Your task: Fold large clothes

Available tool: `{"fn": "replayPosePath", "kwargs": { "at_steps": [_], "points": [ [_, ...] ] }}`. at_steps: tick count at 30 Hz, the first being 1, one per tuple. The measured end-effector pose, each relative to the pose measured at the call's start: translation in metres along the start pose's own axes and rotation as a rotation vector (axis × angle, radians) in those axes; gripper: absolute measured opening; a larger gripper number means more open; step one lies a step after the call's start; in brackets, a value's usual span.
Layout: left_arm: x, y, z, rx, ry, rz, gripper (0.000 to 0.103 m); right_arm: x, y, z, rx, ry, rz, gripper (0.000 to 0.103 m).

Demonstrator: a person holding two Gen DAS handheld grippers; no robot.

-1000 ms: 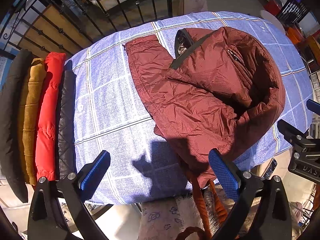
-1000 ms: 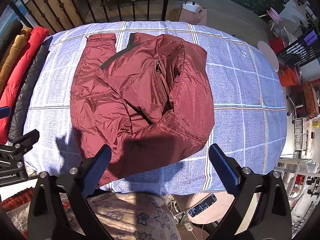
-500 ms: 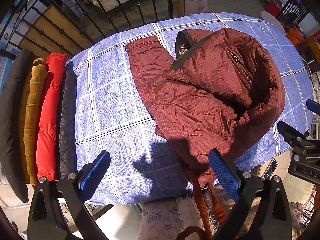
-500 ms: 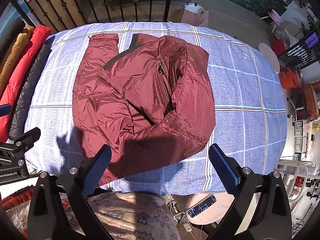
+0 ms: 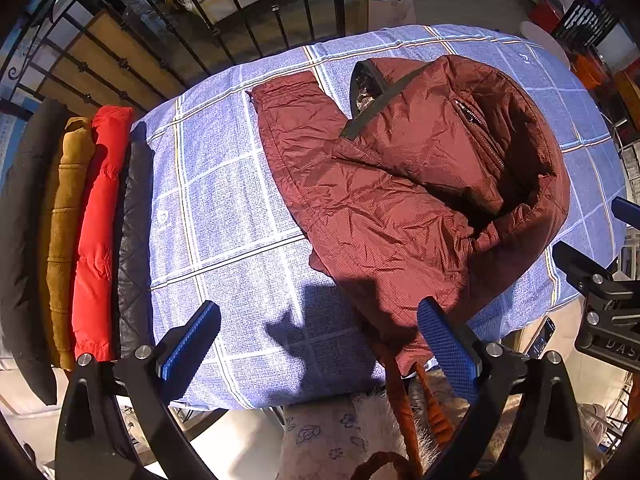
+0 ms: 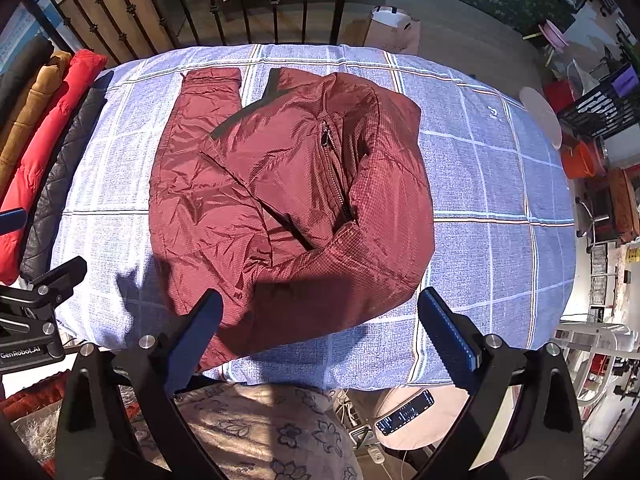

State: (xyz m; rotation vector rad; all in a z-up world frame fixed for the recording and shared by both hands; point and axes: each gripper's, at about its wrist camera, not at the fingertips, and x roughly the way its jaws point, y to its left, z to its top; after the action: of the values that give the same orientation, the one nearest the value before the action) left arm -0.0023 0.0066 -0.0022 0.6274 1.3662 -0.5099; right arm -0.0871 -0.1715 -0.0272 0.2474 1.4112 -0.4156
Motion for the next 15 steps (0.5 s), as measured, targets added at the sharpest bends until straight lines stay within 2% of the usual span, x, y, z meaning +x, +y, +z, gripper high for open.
{"fn": "replayPosePath", "kwargs": {
  "at_steps": [15],
  "points": [
    [0.0001, -0.0003, -0.0005, 0.001, -0.001, 0.0, 0.097, -0.0006, 0.0022, -0.0006, -0.002, 0.0, 0.003, 0.096]
  ]
}}
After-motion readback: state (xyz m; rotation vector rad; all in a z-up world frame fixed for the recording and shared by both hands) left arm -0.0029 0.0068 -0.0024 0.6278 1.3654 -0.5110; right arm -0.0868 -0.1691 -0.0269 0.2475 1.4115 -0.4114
